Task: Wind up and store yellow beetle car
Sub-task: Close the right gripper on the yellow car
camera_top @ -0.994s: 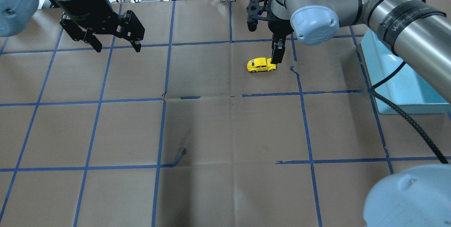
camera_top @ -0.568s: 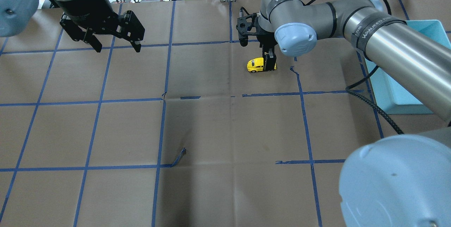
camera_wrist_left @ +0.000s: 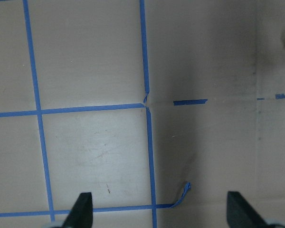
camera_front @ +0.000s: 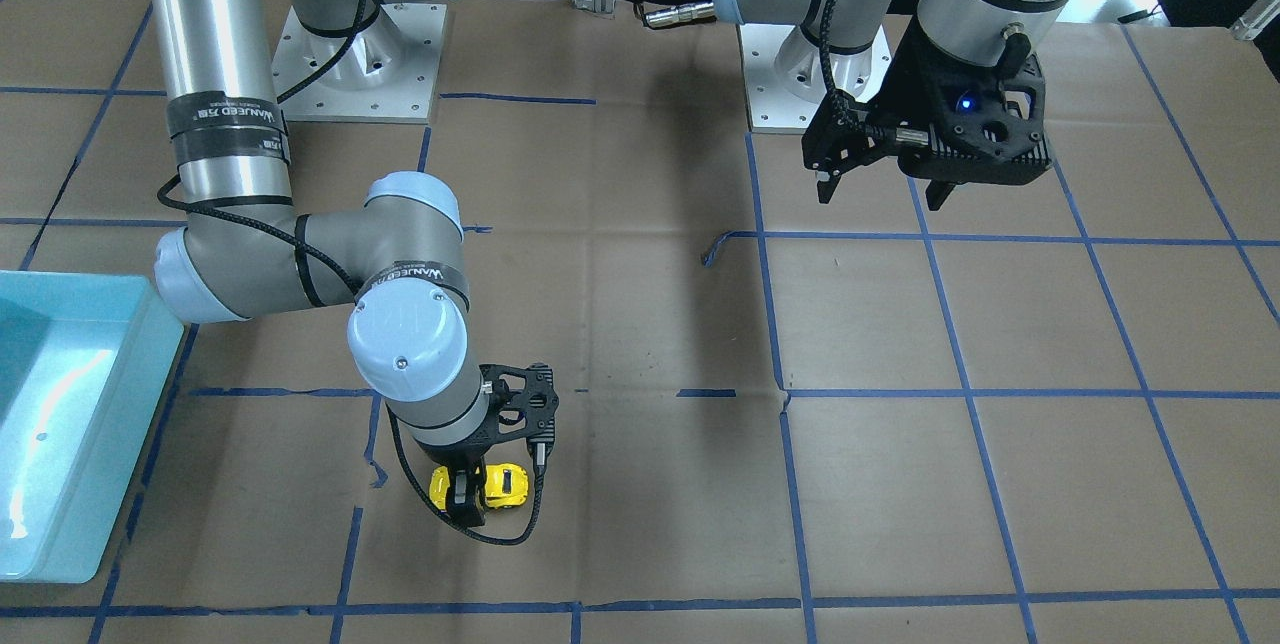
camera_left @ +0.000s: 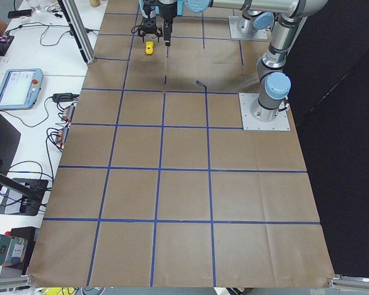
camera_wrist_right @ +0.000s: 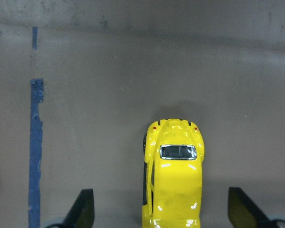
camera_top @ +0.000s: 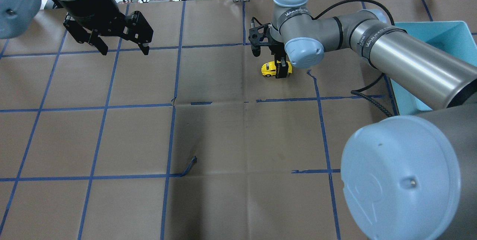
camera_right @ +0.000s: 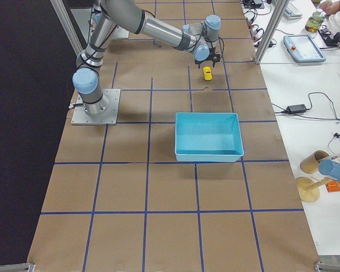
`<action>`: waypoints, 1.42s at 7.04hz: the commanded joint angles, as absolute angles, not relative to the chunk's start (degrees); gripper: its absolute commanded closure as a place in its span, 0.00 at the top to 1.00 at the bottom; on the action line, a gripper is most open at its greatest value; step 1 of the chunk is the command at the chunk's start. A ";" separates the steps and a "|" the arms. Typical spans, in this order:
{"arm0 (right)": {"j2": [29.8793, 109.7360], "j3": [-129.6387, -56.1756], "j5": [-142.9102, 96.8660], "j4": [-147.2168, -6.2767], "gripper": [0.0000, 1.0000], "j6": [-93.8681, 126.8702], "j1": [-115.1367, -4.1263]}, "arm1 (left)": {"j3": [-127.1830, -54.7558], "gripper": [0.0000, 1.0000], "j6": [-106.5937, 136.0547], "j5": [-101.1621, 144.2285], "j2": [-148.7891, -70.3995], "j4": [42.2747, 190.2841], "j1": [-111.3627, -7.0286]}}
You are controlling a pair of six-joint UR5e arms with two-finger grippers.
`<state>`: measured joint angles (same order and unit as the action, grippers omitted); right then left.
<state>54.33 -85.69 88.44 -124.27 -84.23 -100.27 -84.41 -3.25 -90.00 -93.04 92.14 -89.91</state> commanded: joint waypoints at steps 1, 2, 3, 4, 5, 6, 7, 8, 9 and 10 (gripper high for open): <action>52.39 -84.91 88.59 -125.95 1.00 -84.03 -100.19 | -84.38 0.99 -3.34 -90.09 -92.99 92.20 -89.91; 52.12 -84.21 88.59 -125.95 1.00 -83.94 -100.20 | -84.38 0.99 -3.25 -90.09 -92.99 92.20 -89.91; 51.25 -84.03 88.51 -125.95 0.99 -83.24 -100.20 | -84.38 0.99 -3.34 -90.09 -92.99 92.20 -89.83; 50.89 -83.94 88.85 -125.95 0.87 -82.36 -100.28 | -84.38 0.99 -3.34 -90.09 -92.90 92.20 -89.91; 50.89 -84.20 91.21 -125.60 0.62 -80.35 -100.37 | -84.29 0.99 -3.34 -89.91 -92.90 92.20 -89.91; 50.98 -84.11 93.75 -125.42 0.42 -79.55 -100.72 | -84.29 0.99 -3.34 -89.91 -92.81 92.20 -89.91; 51.59 -83.85 93.78 -125.25 0.32 -79.54 -100.81 | -84.29 0.99 -3.34 -89.91 -92.81 92.20 -89.91; 52.11 -82.46 93.69 -124.90 0.28 -79.63 -100.81 | -84.37 0.99 -3.34 -90.00 -92.81 92.20 -89.91; 53.77 -79.74 93.52 -120.46 0.26 -79.72 -100.55 | -84.37 0.99 -3.34 -90.00 -92.81 92.20 -89.91; 56.31 -77.11 93.08 -114.67 0.25 -79.89 -99.24 | -84.38 0.99 -3.34 -90.00 -92.81 92.20 -89.91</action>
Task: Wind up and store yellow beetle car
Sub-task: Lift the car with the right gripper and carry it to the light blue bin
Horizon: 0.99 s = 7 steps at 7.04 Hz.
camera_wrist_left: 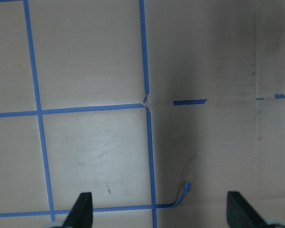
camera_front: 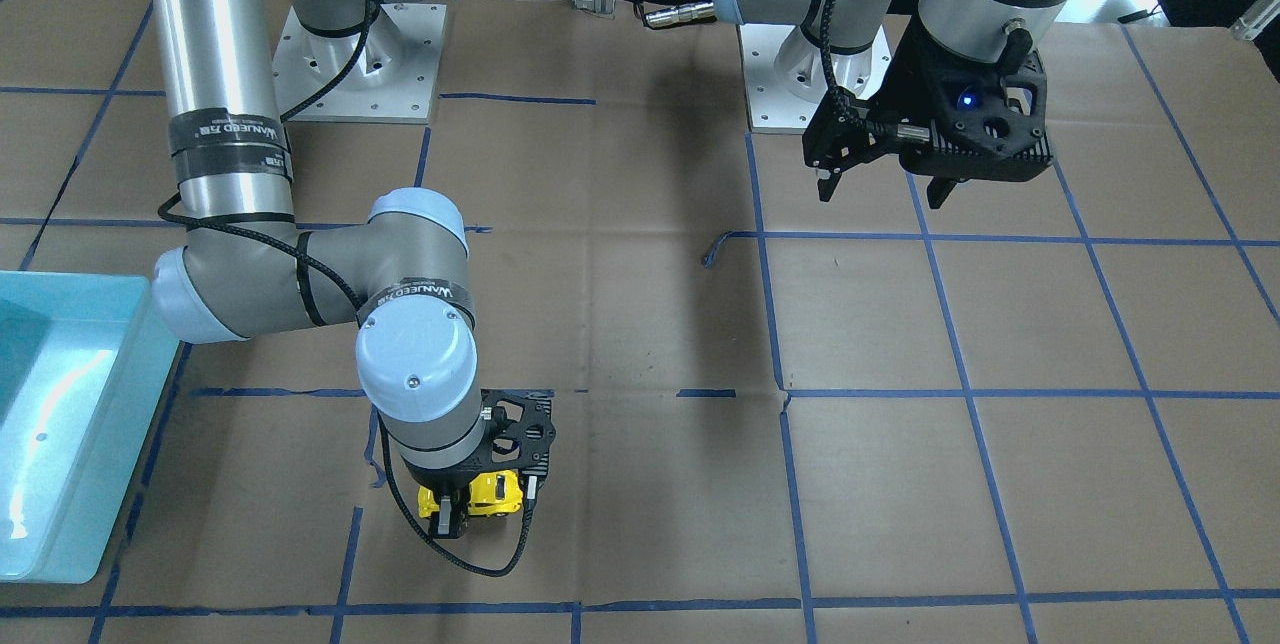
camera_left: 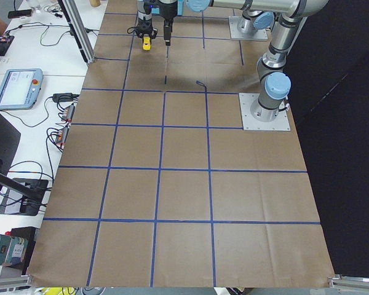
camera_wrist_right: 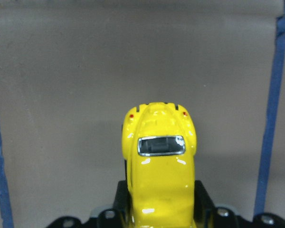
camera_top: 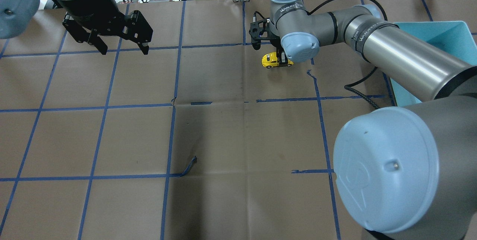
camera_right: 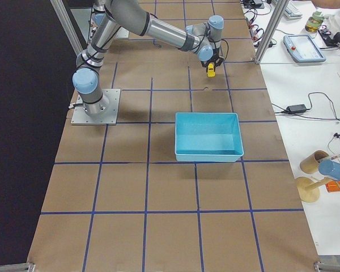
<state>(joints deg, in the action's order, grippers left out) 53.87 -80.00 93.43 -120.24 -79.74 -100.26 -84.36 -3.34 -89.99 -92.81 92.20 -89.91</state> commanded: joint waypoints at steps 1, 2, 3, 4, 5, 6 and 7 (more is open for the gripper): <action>59.56 -77.08 93.08 -110.43 0.25 -79.72 -96.62 | -84.38 0.99 -3.34 -90.00 -92.81 92.20 -90.00; 61.50 -76.99 91.86 -107.00 0.25 -79.89 -91.72 | -84.29 0.99 -3.34 -90.00 -92.81 92.20 -89.91; 63.00 -77.08 89.58 -104.00 0.25 -79.98 -87.49 | -84.37 0.99 -3.34 -90.00 -92.81 92.20 -89.91; 64.67 -77.25 89.73 -101.54 0.27 -79.37 -84.06 | -84.29 0.99 -3.34 -90.00 -92.81 92.20 -89.91; 65.38 -77.26 90.35 -99.77 0.28 -77.19 -79.93 | -84.37 0.99 -3.34 -90.00 -92.81 92.20 -89.91; 65.83 -77.34 90.53 -98.80 0.30 -75.08 -76.59 | -84.29 0.99 -3.34 -90.00 -92.81 92.20 -89.91; 66.53 -77.43 91.05 -98.01 0.30 -72.10 -73.86 | -84.29 0.99 -3.34 -90.00 -92.81 92.20 -89.91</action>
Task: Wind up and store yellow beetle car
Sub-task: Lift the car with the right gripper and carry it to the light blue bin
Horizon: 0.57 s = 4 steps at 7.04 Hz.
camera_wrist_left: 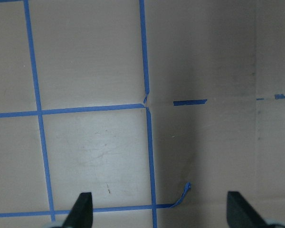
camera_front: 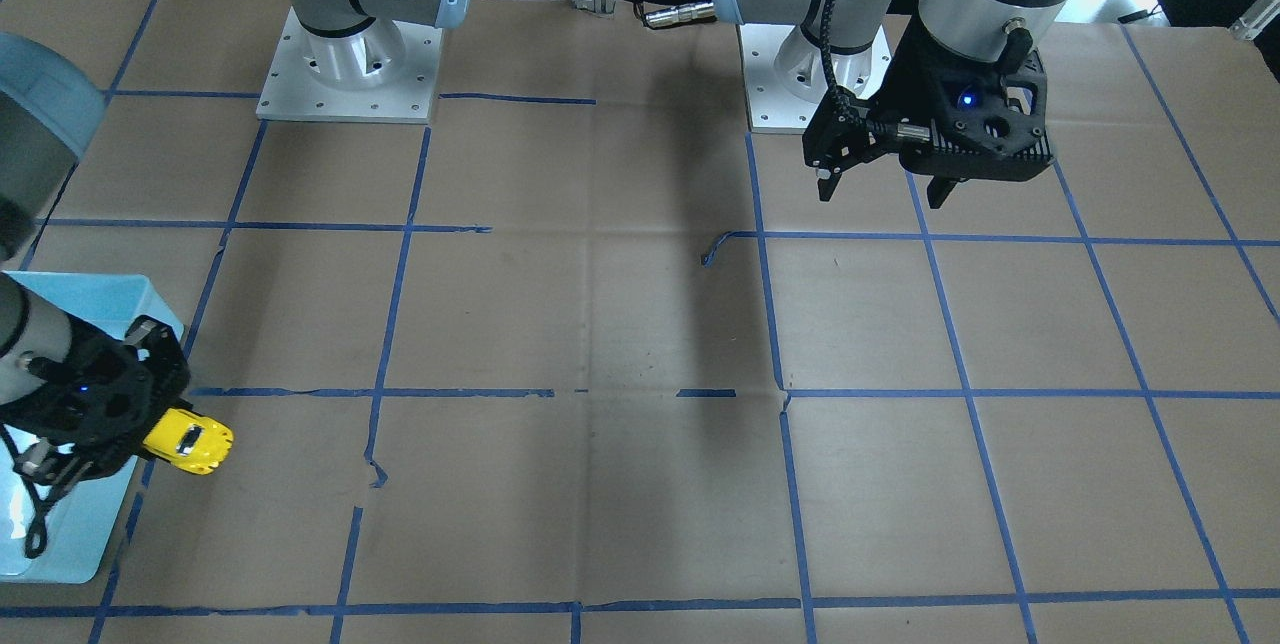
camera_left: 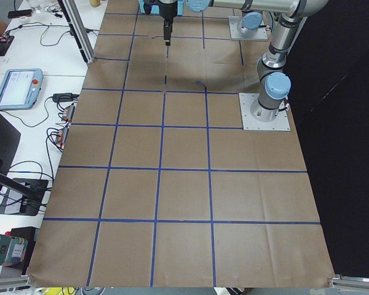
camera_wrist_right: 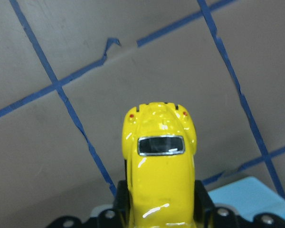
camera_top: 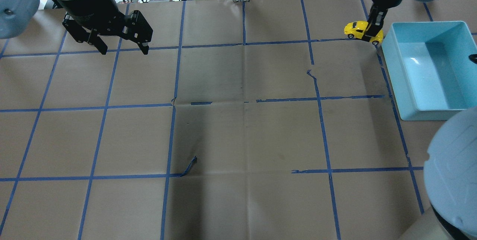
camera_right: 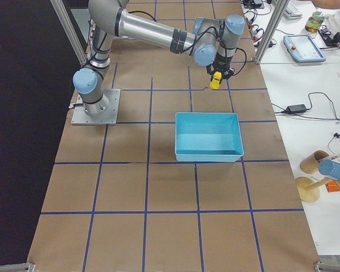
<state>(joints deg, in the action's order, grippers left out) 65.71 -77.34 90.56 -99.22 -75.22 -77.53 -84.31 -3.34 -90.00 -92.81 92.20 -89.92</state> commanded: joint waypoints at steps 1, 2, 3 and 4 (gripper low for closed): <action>66.01 -77.43 91.32 -98.78 0.30 -69.11 -69.74 | -84.29 0.99 -3.25 -90.00 -92.81 92.20 -89.91; 65.83 -77.43 91.23 -99.31 0.30 -59.77 -67.35 | -84.29 0.99 -3.34 -90.00 -92.81 92.20 -89.91; 65.92 -77.43 91.32 -99.23 0.30 -48.28 -66.72 | -84.29 0.99 -3.34 -90.00 -92.81 92.20 -90.00; 65.57 -77.52 92.01 -99.92 0.30 -38.68 -66.71 | -84.29 0.99 -3.34 -90.00 -92.81 92.20 -89.91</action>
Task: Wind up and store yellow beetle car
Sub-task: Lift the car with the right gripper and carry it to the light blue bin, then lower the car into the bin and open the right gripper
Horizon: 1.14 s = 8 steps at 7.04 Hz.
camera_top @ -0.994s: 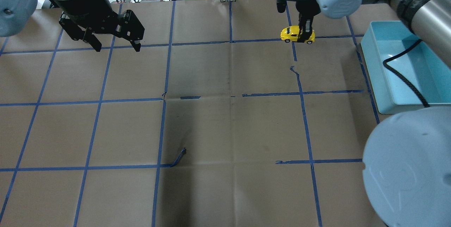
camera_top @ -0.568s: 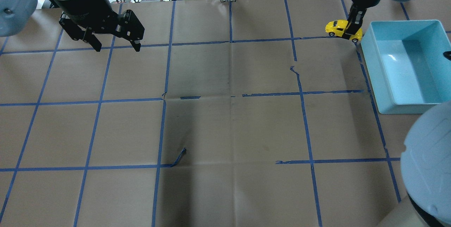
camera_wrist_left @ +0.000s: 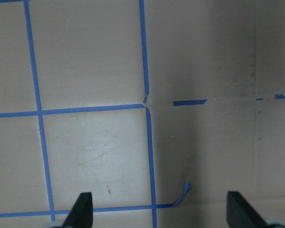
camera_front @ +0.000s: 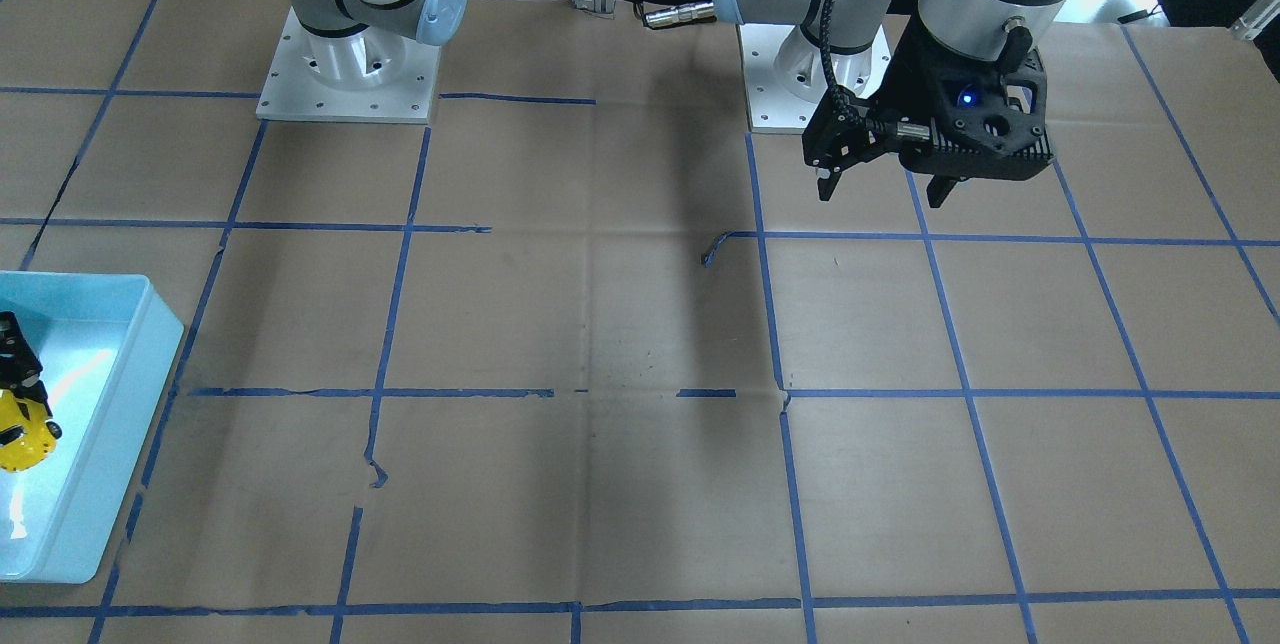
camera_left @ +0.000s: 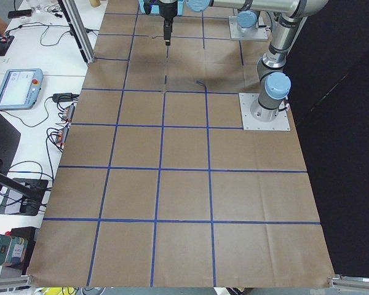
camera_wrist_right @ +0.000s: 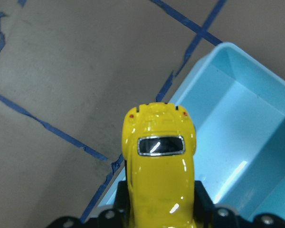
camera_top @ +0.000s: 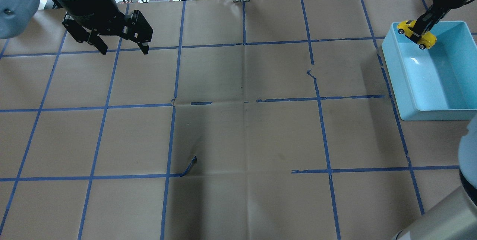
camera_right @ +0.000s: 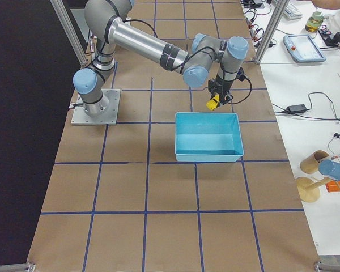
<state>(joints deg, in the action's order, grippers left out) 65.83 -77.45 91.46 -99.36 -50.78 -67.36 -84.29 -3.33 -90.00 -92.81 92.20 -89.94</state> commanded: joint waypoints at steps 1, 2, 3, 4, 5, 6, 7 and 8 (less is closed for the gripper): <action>65.22 -78.48 92.46 -100.19 0.30 -32.67 -66.36 | -84.29 0.99 -3.34 -90.00 -92.81 92.20 -89.91; 64.78 -81.44 92.63 -104.46 0.31 -26.95 -64.88 | -84.29 0.99 -3.34 -90.00 -92.81 92.20 -90.00; 64.25 -85.30 92.55 -112.68 0.37 -26.55 -63.21 | -84.29 0.99 -3.34 -90.00 -92.81 92.20 -89.91; 64.16 -89.95 92.46 -119.38 0.37 -25.06 -61.28 | -84.29 0.99 -3.34 -90.00 -92.81 92.20 -90.00; 64.68 -94.00 92.46 -123.45 0.37 -23.92 -59.95 | -84.29 0.99 -3.34 -90.00 -92.81 92.20 -89.91; 64.77 -95.78 92.20 -123.57 0.37 -24.86 -58.11 | -84.29 0.99 -3.34 -90.00 -92.73 92.20 -90.00; 64.69 -96.24 91.85 -123.40 0.37 -26.61 -56.96 | -84.29 0.99 -3.34 -90.00 -92.81 92.20 -89.91; 64.34 -96.59 91.85 -123.14 0.37 -28.37 -56.78 | -84.29 0.99 -3.34 -90.00 -92.81 92.20 -89.91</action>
